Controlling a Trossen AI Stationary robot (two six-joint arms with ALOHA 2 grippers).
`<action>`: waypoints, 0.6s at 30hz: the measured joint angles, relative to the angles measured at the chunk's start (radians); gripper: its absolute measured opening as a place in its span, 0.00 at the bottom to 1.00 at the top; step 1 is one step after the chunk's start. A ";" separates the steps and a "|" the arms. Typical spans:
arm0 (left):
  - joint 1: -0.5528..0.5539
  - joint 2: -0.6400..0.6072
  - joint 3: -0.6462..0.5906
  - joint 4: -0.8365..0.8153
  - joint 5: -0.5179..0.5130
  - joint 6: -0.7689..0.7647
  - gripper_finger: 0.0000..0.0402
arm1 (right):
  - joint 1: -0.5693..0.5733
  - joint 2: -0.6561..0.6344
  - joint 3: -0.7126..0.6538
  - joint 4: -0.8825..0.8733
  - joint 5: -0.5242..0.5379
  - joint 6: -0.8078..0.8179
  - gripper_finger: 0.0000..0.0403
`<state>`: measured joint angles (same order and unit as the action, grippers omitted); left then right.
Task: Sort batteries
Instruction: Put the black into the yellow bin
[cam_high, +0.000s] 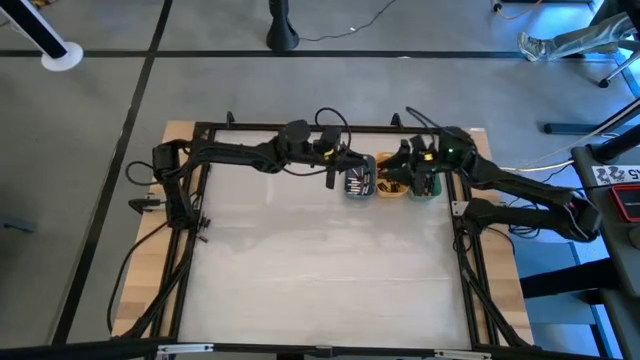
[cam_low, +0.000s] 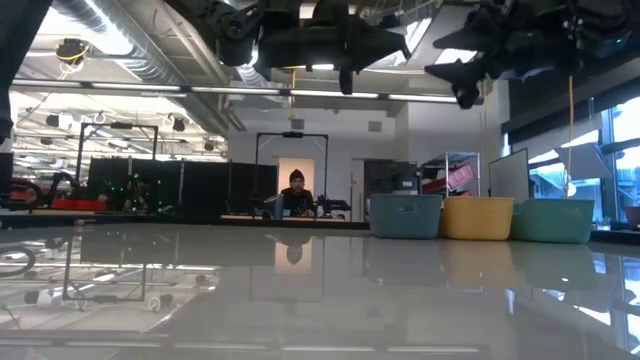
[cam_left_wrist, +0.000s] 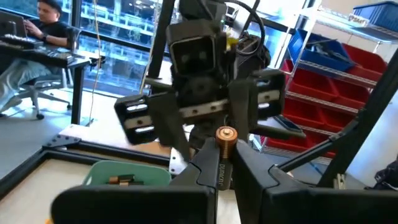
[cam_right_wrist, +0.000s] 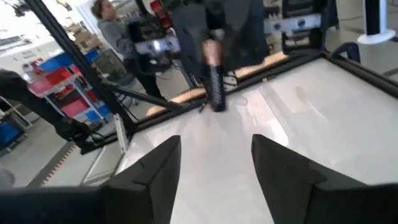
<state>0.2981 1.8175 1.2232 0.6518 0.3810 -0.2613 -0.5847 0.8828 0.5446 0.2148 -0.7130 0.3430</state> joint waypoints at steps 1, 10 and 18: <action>-0.004 0.000 0.000 0.000 0.000 -0.008 0.04 | 0.010 0.014 0.000 0.006 0.016 -0.006 0.51; -0.017 0.000 0.000 -0.047 -0.013 -0.043 0.04 | 0.060 0.126 0.000 0.098 0.060 -0.008 0.55; -0.017 0.000 -0.004 -0.066 -0.036 -0.049 0.04 | 0.108 0.135 0.000 0.159 0.099 -0.008 0.55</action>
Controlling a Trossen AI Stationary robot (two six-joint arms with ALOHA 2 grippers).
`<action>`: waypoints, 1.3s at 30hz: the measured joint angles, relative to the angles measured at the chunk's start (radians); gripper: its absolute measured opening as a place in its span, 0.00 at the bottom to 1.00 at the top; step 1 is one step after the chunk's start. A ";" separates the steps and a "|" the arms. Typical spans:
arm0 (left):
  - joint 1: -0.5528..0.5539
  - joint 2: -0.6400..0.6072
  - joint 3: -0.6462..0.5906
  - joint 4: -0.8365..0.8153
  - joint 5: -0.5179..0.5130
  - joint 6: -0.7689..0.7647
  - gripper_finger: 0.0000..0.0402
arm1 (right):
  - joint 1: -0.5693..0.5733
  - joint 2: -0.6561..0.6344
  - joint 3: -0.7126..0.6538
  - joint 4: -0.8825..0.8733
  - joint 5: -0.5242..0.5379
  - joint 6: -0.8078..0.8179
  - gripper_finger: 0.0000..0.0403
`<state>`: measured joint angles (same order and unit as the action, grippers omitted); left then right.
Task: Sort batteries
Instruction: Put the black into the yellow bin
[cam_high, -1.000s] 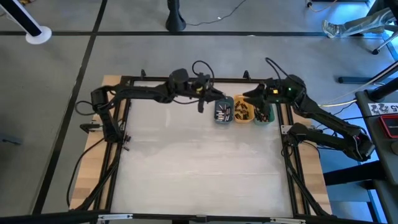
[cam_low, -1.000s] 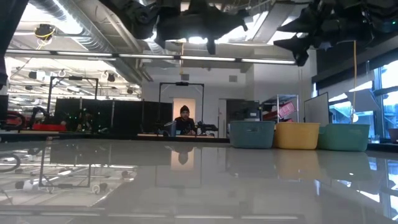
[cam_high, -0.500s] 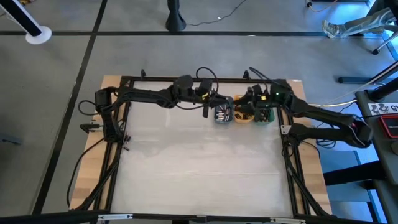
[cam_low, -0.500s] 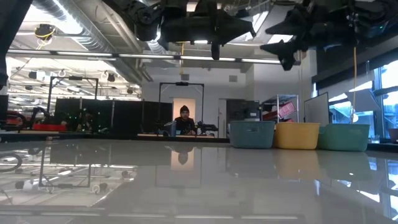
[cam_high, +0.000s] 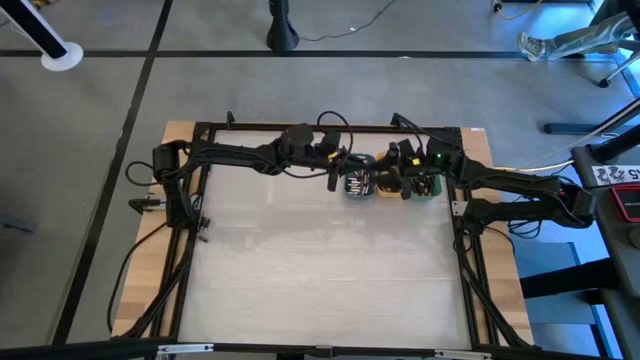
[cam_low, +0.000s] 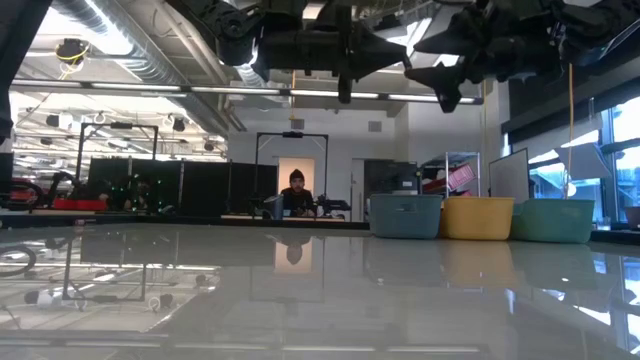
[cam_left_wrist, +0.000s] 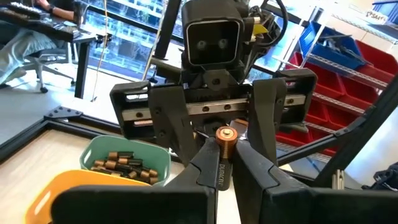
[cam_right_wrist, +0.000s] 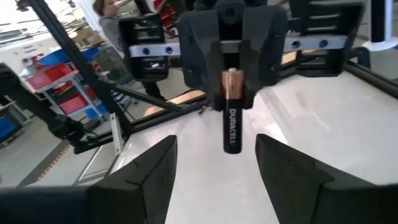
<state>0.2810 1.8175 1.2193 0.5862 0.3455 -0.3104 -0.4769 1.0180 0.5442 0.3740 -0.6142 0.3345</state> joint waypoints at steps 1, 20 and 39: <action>0.000 0.000 0.000 0.000 -0.002 -0.005 0.04 | 0.000 0.000 0.000 0.000 0.006 0.000 0.55; -0.014 0.000 -0.001 -0.008 -0.044 -0.044 0.04 | 0.000 0.078 0.000 0.075 0.028 0.001 0.55; -0.013 0.000 -0.001 -0.051 -0.070 -0.028 0.04 | 0.000 0.078 0.000 0.095 0.011 0.002 0.22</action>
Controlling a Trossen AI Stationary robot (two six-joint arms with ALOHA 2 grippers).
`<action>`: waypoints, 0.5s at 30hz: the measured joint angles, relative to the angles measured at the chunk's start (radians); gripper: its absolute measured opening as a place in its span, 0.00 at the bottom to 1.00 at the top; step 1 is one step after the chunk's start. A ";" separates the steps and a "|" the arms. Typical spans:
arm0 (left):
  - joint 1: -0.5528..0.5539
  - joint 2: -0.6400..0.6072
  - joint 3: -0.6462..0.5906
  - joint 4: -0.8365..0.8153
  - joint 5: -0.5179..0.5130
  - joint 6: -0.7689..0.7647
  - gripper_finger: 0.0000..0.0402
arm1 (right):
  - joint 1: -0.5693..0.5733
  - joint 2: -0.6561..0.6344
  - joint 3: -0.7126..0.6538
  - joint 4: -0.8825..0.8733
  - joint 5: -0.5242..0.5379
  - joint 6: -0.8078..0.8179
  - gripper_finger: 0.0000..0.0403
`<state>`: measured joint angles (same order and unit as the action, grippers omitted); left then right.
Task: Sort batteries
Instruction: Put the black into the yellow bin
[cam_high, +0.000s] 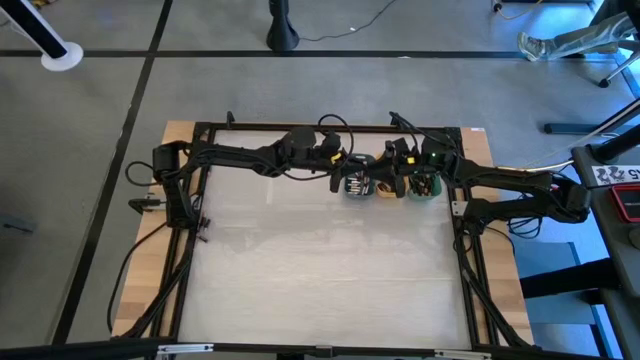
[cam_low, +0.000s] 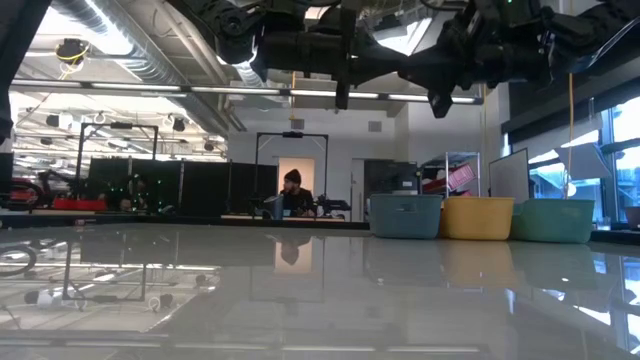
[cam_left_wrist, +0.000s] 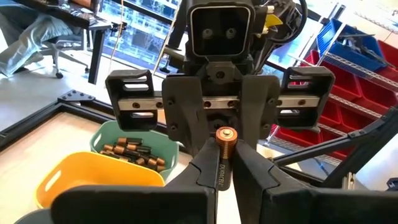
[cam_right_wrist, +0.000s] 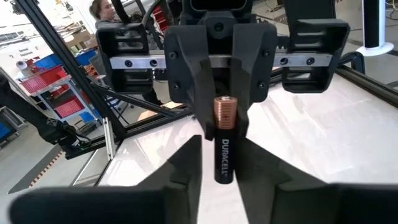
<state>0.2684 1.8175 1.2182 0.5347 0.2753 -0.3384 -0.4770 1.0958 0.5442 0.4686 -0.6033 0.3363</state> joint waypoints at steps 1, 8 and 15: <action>0.000 0.000 0.000 0.000 0.000 -0.001 0.04 | 0.000 0.000 0.000 0.000 0.000 0.000 0.20; 0.000 0.000 0.000 -0.001 0.000 -0.003 0.07 | 0.000 0.000 0.000 -0.001 0.000 -0.005 0.05; -0.001 -0.001 0.000 -0.021 -0.006 0.031 0.23 | 0.000 0.000 0.000 -0.002 -0.003 -0.004 0.05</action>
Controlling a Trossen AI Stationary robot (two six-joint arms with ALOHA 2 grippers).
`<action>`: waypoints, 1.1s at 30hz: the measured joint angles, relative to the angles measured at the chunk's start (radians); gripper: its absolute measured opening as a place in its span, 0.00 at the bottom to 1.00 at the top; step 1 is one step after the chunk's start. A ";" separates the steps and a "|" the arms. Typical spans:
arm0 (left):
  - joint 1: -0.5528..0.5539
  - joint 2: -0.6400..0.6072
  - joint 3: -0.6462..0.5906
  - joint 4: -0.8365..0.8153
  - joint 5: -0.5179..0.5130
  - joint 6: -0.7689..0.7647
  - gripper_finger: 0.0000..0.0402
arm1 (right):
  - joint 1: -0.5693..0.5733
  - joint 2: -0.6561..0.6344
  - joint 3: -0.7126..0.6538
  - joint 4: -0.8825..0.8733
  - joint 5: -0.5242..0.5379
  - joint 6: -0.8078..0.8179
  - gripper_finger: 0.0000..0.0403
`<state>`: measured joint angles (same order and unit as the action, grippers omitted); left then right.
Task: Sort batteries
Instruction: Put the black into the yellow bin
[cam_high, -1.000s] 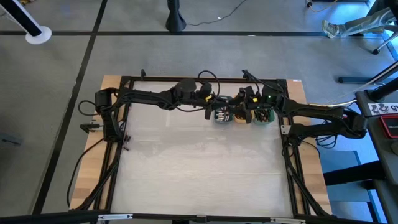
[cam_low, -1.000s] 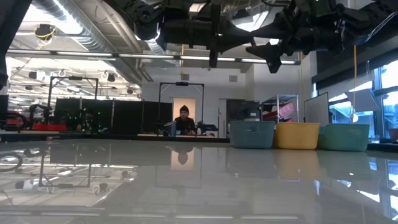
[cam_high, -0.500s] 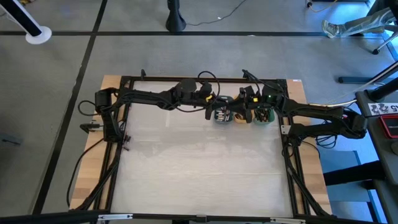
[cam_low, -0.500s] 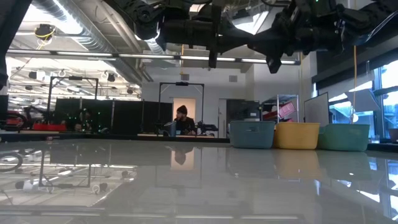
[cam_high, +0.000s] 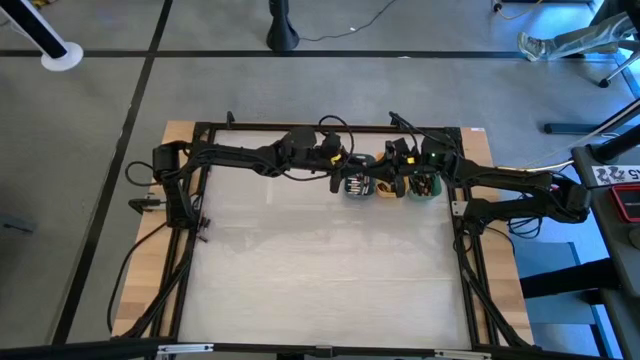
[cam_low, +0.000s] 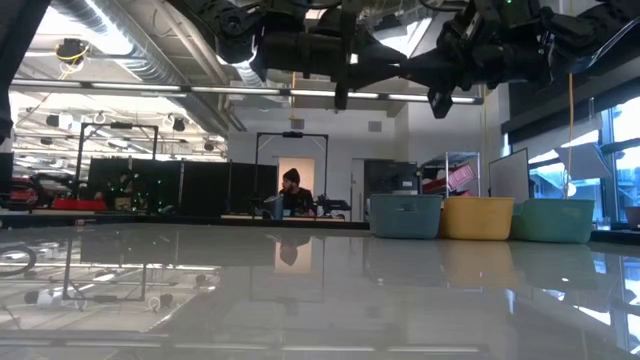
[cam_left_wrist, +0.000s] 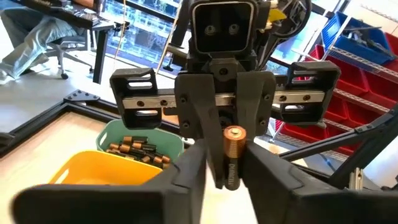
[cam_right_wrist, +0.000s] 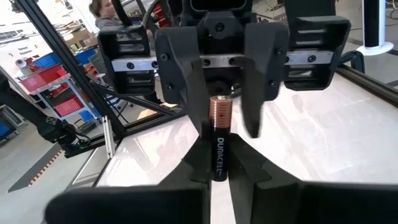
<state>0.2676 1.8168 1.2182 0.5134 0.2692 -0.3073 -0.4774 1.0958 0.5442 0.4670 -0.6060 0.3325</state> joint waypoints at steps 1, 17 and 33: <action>0.002 -0.001 0.000 -0.009 0.000 0.000 0.26 | 0.000 0.000 0.000 -0.001 0.000 0.000 0.05; 0.141 -0.063 0.000 -0.427 0.142 0.053 0.48 | -0.186 -0.085 0.041 -0.414 0.038 -0.036 0.06; 0.179 -0.064 0.000 -0.839 0.025 0.158 0.47 | -0.237 0.077 0.112 -0.905 0.395 -0.123 0.07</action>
<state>0.4465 1.7531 1.2182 -0.3258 0.2947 -0.1490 -0.7139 1.1727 0.6563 -0.4381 -0.2114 0.2094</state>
